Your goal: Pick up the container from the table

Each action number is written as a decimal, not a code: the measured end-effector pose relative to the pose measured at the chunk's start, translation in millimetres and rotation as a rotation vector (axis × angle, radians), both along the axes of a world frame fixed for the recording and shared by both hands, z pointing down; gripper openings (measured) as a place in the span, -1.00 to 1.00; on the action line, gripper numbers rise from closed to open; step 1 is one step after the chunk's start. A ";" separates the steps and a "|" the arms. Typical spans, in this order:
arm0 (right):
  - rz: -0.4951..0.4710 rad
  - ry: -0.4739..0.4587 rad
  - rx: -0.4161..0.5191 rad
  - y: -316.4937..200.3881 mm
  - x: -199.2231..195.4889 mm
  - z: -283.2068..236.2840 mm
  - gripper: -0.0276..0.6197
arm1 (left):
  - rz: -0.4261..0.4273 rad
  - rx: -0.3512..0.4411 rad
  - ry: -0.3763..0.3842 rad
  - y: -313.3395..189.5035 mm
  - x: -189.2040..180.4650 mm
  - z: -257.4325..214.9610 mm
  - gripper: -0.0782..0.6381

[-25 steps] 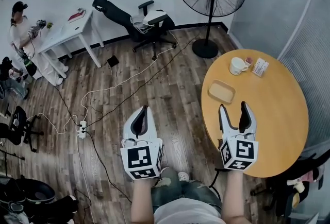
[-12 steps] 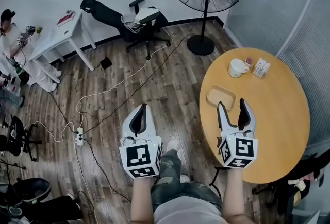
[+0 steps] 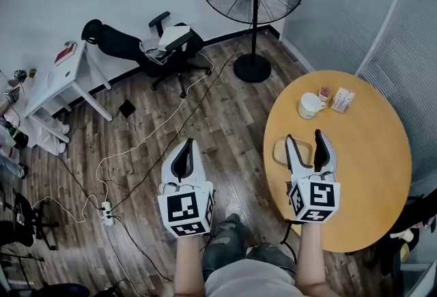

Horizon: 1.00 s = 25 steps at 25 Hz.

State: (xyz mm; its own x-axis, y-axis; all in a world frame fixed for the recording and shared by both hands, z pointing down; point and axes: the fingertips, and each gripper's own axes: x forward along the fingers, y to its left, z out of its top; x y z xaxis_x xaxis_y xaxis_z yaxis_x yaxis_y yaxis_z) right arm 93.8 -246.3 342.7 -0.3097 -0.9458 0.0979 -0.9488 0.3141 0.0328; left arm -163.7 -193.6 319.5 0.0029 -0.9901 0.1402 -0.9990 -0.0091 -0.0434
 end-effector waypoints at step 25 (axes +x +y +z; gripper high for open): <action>0.178 0.029 -0.111 -106.1 1.0 39.3 0.09 | 0.201 -0.089 0.035 -152.7 1.6 38.5 -0.78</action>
State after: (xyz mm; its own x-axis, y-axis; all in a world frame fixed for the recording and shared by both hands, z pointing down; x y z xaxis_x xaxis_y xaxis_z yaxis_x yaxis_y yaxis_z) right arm 94.9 -352.4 381.9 -0.1344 -0.9682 0.2108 -0.9888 0.1449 0.0351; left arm -162.2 -346.3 358.0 0.2055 -0.9529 0.2230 -0.9776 -0.2106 0.0006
